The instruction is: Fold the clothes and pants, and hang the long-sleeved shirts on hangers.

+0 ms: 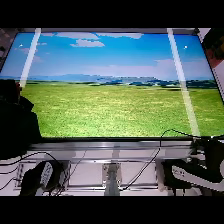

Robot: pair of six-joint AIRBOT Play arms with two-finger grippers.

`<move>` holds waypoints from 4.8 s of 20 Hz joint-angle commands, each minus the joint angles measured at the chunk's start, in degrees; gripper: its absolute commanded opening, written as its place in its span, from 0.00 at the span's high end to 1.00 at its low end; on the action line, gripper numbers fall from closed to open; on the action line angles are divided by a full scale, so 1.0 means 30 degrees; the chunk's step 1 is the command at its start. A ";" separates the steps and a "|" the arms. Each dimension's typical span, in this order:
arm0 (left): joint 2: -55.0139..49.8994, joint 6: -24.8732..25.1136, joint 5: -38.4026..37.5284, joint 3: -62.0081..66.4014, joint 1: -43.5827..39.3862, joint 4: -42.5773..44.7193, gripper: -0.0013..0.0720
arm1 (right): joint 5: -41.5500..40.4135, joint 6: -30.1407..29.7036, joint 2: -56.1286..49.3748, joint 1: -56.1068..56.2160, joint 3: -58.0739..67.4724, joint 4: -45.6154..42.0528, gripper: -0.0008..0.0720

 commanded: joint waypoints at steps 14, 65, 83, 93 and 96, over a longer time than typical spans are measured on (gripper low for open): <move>-0.2973 0.0015 0.0262 -0.0153 0.0029 0.4721 0.19 | 0.0000 0.0007 0.0000 0.0015 0.0000 0.0007 0.94; 0.0925 1.2597 0.7876 0.0663 -0.4758 -3.0082 0.97 | -0.0459 0.0051 0.0015 0.0015 0.0000 0.0874 0.94; -1.5526 1.3493 1.0535 0.2426 -2.0983 -1.9999 0.57 | 0.1290 0.0707 -0.1362 -0.5457 -0.2120 -0.2550 0.73; -1.3056 0.8867 0.9828 0.2426 -1.7369 -1.8986 0.68 | 0.2732 0.0714 -0.7708 -0.5763 -0.2113 0.2718 0.38; -1.3333 0.7388 0.9537 0.2419 -1.5489 -1.8906 0.48 | 0.4845 0.0707 -0.9908 -0.5763 -0.2120 0.3738 0.37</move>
